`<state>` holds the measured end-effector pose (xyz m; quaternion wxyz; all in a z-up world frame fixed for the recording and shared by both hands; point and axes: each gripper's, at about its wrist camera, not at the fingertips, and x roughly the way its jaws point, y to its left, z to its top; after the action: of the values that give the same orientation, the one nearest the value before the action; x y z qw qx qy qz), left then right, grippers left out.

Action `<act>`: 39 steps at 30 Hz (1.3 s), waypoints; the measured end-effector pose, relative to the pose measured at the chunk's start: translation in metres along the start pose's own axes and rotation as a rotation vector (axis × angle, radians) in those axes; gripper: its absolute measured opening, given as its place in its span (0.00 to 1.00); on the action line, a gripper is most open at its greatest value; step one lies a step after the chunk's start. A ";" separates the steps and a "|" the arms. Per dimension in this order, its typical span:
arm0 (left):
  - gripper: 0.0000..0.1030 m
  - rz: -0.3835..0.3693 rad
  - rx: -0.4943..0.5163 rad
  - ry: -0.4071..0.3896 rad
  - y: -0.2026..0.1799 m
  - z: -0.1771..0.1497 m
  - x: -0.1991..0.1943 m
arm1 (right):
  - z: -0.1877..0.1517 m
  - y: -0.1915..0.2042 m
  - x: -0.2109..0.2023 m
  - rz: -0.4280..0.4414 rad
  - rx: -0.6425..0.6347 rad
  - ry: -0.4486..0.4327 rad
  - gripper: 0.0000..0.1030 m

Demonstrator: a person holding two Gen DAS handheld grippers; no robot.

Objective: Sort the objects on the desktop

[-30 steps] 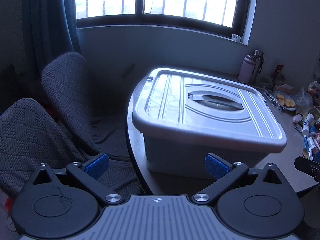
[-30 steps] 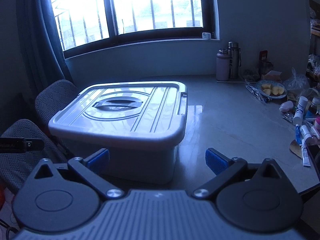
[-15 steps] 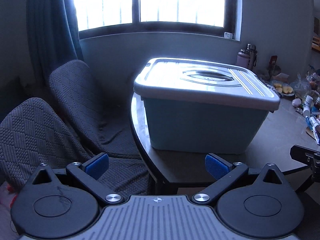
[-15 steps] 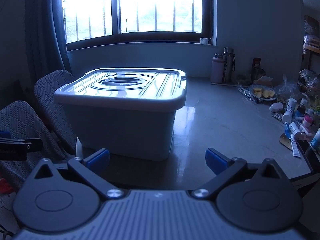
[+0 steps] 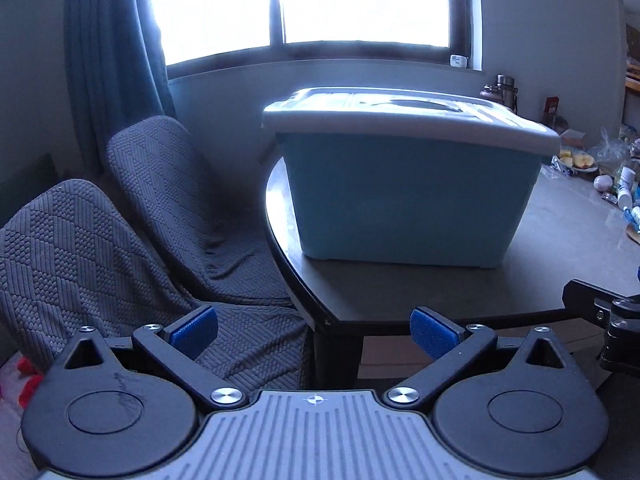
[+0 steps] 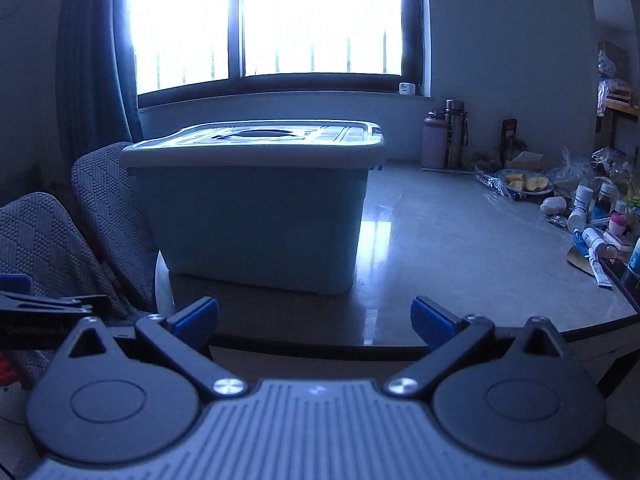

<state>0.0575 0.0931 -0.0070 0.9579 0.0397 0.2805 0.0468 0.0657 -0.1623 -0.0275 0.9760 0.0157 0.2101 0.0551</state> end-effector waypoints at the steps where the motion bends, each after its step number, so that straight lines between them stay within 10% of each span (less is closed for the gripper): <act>1: 1.00 0.005 0.000 -0.005 -0.001 -0.004 0.002 | -0.004 0.001 0.001 0.003 0.010 -0.006 1.00; 39: 1.00 -0.053 0.023 -0.041 -0.015 -0.051 0.031 | -0.054 0.009 0.012 0.030 0.039 -0.006 1.00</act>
<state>0.0566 0.0846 -0.0677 0.9638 0.0441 0.2624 0.0172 0.0538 -0.1512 -0.0810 0.9752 0.0378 0.2078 0.0655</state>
